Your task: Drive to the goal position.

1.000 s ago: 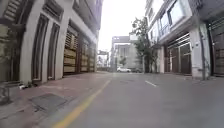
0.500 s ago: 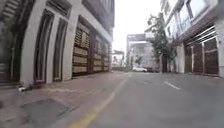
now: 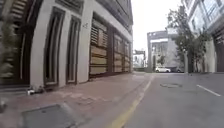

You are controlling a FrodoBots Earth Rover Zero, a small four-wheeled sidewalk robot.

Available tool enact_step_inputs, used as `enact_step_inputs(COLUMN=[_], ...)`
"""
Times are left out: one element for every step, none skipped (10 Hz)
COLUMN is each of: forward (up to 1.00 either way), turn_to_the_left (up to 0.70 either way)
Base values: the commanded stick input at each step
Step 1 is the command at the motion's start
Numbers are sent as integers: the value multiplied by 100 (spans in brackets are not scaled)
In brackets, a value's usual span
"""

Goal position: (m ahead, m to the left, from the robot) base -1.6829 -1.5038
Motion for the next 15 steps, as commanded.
enact_step_inputs(forward=[100,100,100,100,100,100,100,100,100,100,100,100,100,100,100], turn_to_the_left=[0,0,0,0,0,0,0,0,0,-35,-40,-40,-40,-40,-40])
